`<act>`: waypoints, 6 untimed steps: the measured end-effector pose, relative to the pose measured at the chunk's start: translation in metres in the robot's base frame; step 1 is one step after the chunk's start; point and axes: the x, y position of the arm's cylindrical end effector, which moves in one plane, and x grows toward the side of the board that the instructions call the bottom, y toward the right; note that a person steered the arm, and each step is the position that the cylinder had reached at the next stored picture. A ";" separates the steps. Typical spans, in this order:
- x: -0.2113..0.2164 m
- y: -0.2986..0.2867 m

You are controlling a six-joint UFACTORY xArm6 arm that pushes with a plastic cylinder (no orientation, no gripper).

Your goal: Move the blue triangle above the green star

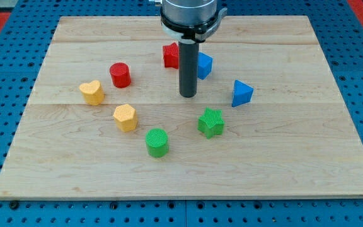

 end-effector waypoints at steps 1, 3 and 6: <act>0.004 0.002; 0.054 0.062; -0.004 0.106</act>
